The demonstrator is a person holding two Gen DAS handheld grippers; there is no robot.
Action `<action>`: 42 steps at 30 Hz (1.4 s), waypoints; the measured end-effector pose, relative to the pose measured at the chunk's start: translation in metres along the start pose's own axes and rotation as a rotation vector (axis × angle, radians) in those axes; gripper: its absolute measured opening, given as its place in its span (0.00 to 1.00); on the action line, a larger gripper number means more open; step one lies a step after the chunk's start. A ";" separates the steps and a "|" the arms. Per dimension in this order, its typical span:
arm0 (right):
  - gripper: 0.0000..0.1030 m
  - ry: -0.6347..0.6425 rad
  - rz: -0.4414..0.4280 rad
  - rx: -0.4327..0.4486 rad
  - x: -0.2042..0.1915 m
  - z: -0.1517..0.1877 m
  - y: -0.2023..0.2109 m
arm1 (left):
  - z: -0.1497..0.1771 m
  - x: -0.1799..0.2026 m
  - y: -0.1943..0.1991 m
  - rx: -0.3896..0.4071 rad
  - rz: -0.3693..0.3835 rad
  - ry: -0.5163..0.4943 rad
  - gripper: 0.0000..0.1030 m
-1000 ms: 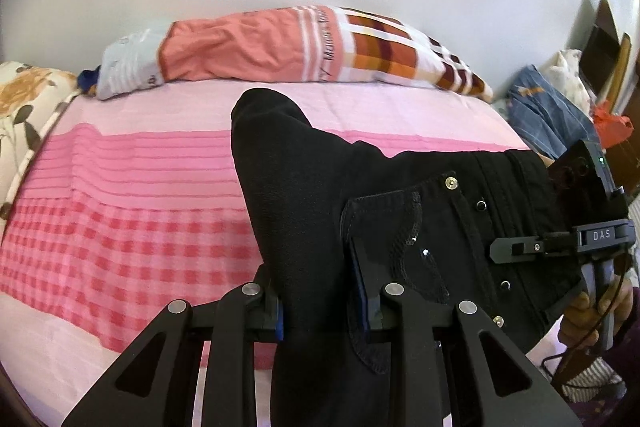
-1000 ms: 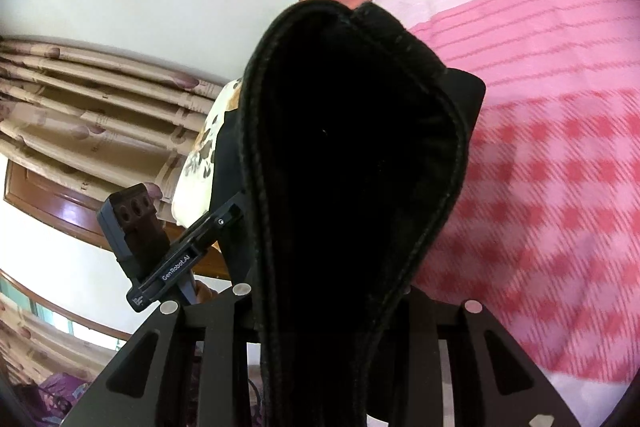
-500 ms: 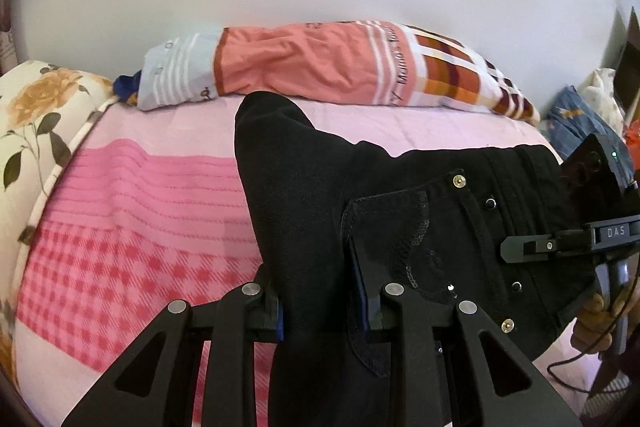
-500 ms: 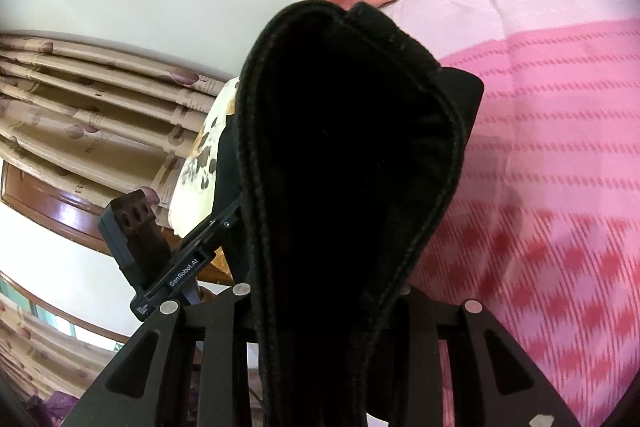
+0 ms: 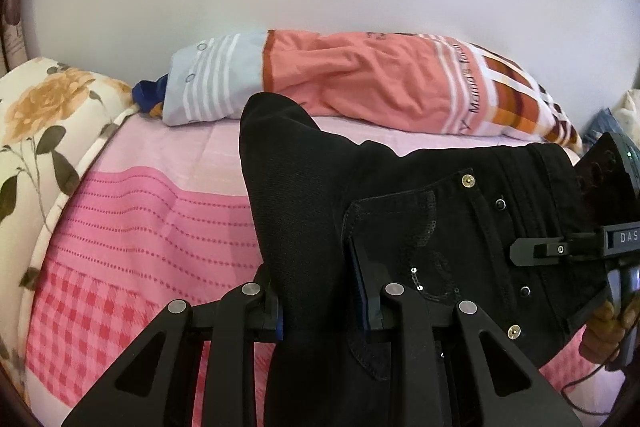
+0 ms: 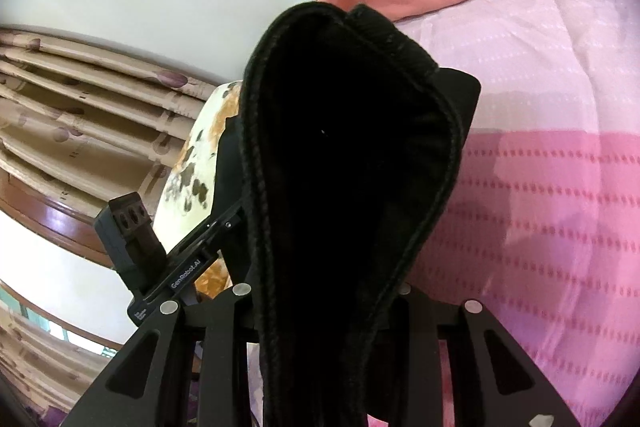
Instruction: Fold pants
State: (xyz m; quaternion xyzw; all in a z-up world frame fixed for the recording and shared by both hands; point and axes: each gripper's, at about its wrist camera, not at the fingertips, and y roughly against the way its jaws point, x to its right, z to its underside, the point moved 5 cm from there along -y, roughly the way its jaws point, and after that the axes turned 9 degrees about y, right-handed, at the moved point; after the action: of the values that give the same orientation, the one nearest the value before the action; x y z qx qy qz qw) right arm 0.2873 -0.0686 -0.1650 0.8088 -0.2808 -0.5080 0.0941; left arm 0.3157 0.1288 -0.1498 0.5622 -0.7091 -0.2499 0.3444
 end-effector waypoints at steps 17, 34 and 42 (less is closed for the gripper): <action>0.29 -0.069 0.018 0.032 0.032 0.008 -0.020 | 0.010 -0.029 -0.047 -0.003 -0.013 0.008 0.32; 0.32 0.013 0.143 0.079 0.033 0.019 -0.013 | 0.017 -0.067 -0.054 0.020 -0.048 0.174 0.70; 0.34 0.027 0.168 0.095 0.034 0.015 -0.015 | 0.018 -0.072 -0.053 0.032 -0.075 0.200 0.72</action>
State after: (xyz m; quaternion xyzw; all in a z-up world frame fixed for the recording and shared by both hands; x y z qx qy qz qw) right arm 0.2905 -0.0729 -0.2042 0.7929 -0.3701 -0.4734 0.1014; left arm 0.3447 0.1853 -0.2153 0.6159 -0.6536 -0.1937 0.3948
